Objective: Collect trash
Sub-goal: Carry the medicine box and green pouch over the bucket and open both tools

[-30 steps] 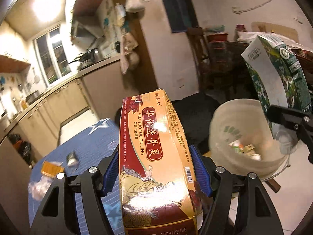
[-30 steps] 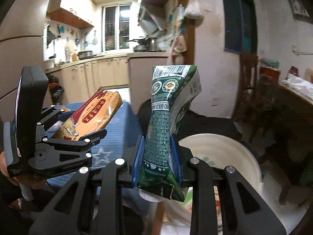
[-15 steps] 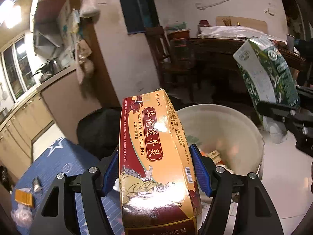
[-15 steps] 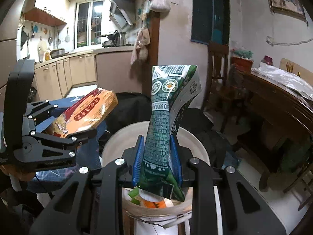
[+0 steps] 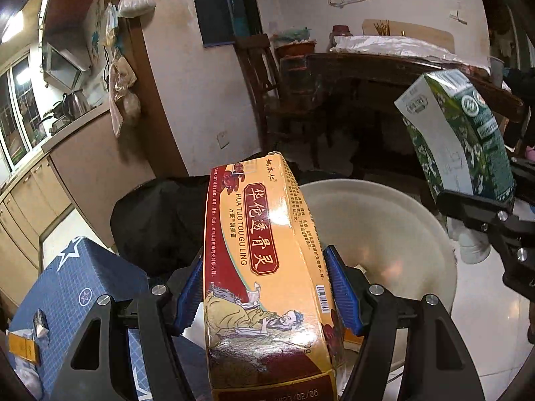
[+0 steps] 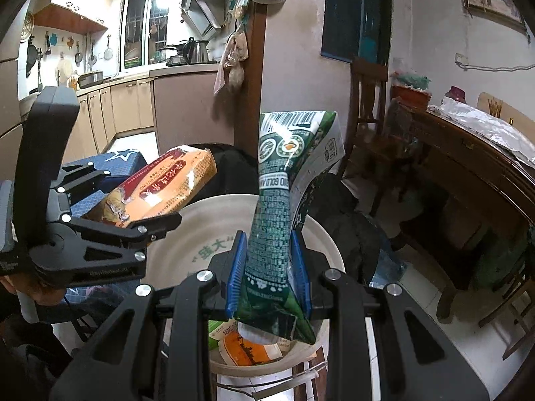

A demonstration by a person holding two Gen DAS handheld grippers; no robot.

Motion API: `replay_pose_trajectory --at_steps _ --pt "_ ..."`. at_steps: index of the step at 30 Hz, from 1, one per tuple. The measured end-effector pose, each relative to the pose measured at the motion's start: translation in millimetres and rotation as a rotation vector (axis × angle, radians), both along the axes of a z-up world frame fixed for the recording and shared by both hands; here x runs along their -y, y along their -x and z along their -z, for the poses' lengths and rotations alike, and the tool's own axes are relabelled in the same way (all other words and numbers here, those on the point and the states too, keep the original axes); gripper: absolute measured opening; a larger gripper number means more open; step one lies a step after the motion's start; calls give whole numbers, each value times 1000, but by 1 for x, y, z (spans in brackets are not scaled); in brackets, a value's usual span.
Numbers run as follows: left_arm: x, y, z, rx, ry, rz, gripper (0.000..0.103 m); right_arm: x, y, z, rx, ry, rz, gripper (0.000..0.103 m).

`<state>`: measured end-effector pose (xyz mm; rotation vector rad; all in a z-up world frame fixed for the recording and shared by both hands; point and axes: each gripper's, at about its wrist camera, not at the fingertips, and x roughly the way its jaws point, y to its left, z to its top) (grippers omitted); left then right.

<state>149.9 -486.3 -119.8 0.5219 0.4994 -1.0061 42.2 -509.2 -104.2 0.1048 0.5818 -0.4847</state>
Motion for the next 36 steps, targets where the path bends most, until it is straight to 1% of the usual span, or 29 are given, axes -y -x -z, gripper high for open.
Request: replay_pose_trajectory --at_steps 3,8,16,23,26,27,29,31,36 --pt "-1 -1 4 -3 -1 -1 69 -3 -1 0 -8 1 -1 26" --pt "-3 -4 4 -8 3 -2 69 5 -1 -1 -10 -8 -4 26" --pt "-3 -5 5 -19 -4 17 69 18 -6 1 -30 -41 -11 26" --pt "0 -5 8 -24 -9 35 69 25 -12 2 -39 -49 -16 26" --pt "4 -7 9 -33 -14 44 69 26 -19 3 -60 -45 -37 27" --pt "6 -9 9 -37 -23 46 70 26 -23 4 -71 -37 -42 28" --pt "9 -11 11 -46 -38 40 70 27 -27 5 -78 -23 -32 52" --pt "11 -15 13 -61 -41 40 75 30 -27 4 -63 -23 -24 54" --pt "8 -21 15 -82 -33 33 75 31 -25 7 -55 -34 -22 53"
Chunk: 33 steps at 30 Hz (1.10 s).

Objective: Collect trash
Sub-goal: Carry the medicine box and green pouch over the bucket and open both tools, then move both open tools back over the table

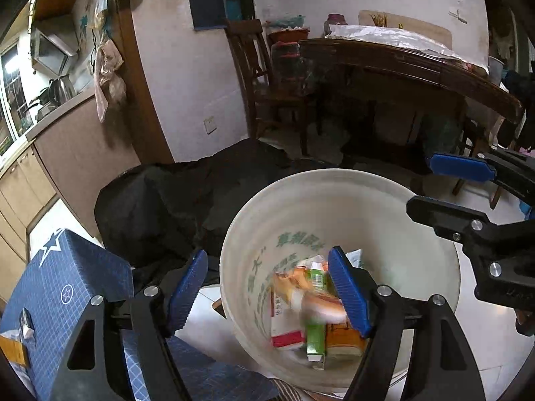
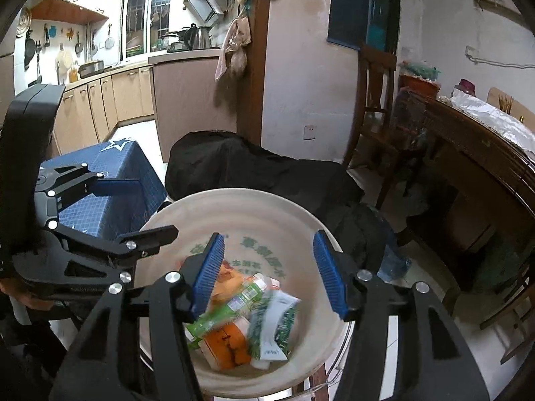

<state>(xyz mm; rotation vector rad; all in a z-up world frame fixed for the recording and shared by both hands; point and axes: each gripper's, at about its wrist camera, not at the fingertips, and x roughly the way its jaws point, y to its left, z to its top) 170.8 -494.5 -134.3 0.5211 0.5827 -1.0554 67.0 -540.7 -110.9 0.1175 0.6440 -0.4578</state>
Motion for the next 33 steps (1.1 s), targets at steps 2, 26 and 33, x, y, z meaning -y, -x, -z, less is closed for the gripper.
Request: replay_pose_trajectory --at_steps 2,26,33 --pt "-1 -1 0 -4 6 -5 75 1 1 2 -5 0 2 53" --pt "-22 -5 -4 -9 31 -49 75 0 -9 16 -78 -6 10 53" --pt "-51 -14 -10 -1 60 -85 75 -20 -25 3 -48 2 -46 53"
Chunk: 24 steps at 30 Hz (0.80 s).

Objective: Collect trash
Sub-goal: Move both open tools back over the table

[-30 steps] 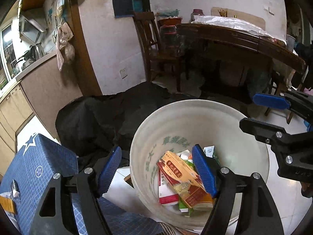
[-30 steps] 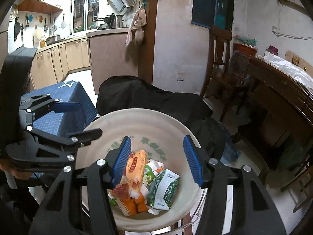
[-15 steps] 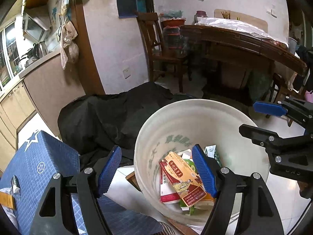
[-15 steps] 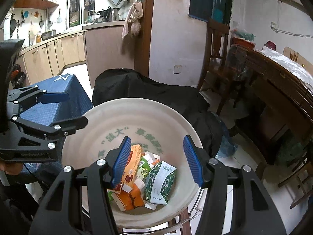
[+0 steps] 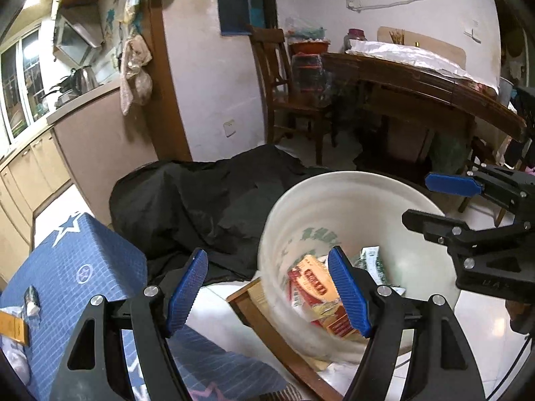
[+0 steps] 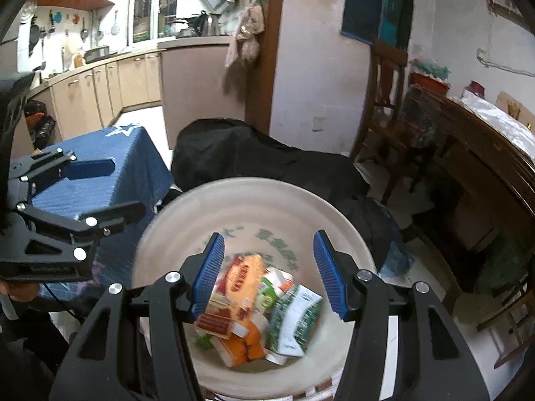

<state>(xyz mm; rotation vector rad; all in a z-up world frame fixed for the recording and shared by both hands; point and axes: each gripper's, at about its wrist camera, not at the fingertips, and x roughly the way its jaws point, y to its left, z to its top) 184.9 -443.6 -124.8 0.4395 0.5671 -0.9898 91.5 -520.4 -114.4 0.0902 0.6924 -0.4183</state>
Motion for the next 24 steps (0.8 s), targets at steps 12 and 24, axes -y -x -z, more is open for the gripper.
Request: replay_pose_trajectory --at_steps 12,24 --pt "-122 -49 18 -18 8 -245 75 -81 -74 -2 48 -71 -226 53" --pt "-322 -133 20 -73 75 -713 76 -183 -175 9 16 -132 -474 54"
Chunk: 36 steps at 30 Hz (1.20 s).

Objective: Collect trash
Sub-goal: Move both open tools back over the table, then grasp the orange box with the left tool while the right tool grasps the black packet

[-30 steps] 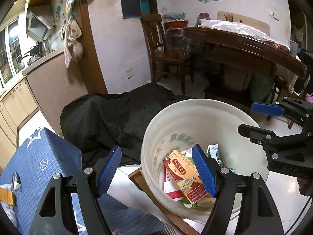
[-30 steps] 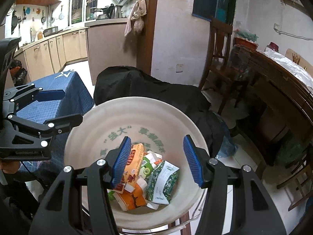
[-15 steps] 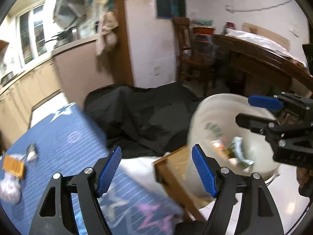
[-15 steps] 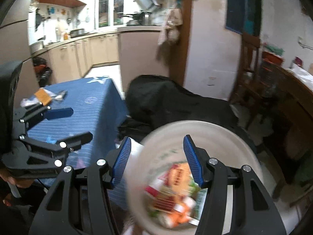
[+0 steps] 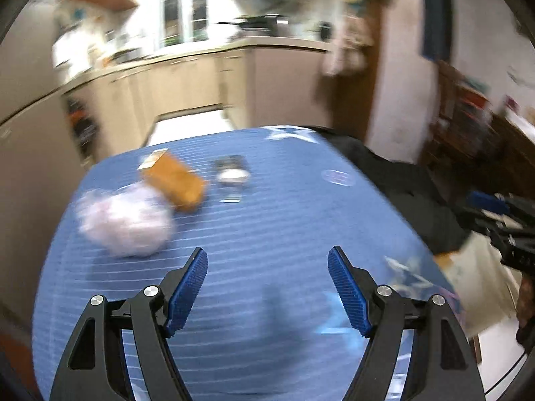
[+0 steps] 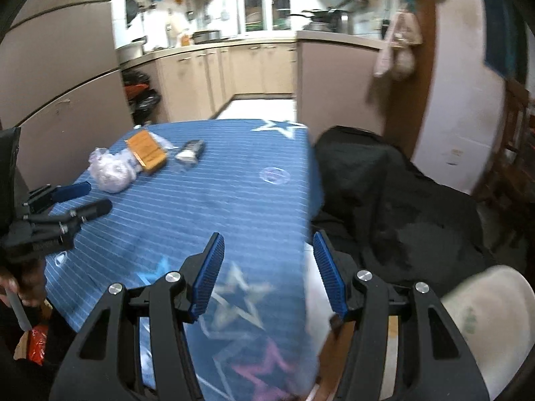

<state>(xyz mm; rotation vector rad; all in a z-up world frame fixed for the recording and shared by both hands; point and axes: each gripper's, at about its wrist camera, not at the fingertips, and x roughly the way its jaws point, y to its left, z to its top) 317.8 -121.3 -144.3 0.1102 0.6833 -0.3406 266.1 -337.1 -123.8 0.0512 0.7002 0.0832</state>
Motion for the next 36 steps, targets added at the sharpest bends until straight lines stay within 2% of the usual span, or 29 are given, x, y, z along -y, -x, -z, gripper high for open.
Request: replay_pose_trajectory --at_steps 6,10,12,17,22,23,24,25,28,31,34,36 --pt "-65 -56 -26 23 61 -158 76 -37 -69 0 -32 -97 -91 54" --pt "-85 -98 -34 16 96 -188 79 -65 -109 5 -58 -68 -137 54" --pt "-88 -119 -30 -7 97 -164 79 -76 -126 10 -73 -36 -148 54" --pt "-80 -161 -7 -29 10 -135 79 -73 -154 26 -121 -5 -123 54" --pt "-72 -186 13 -102 25 -68 78 -62 -161 40 -150 -6 -98 54" --pt "-69 -188 16 -108 16 -55 75 -61 -163 42 -155 -5 -94 54" --pt "-67 -189 19 -117 12 -42 56 -61 -164 43 -158 -3 -92 54" --pt "-66 -187 22 -116 8 -40 47 -60 -164 44 -158 -5 -92 54" --pt "-74 -173 18 -83 59 -15 34 -61 -164 44 -153 -12 -104 54" --pt "-95 -145 4 -71 177 -13 29 -65 -166 44 -144 -10 -122 54" --pt "-119 -104 -14 -7 232 -15 28 -71 -168 44 -136 -13 -137 54" --pt "-134 -84 -23 0 276 -25 28 -77 -171 46 -138 -13 -146 54"
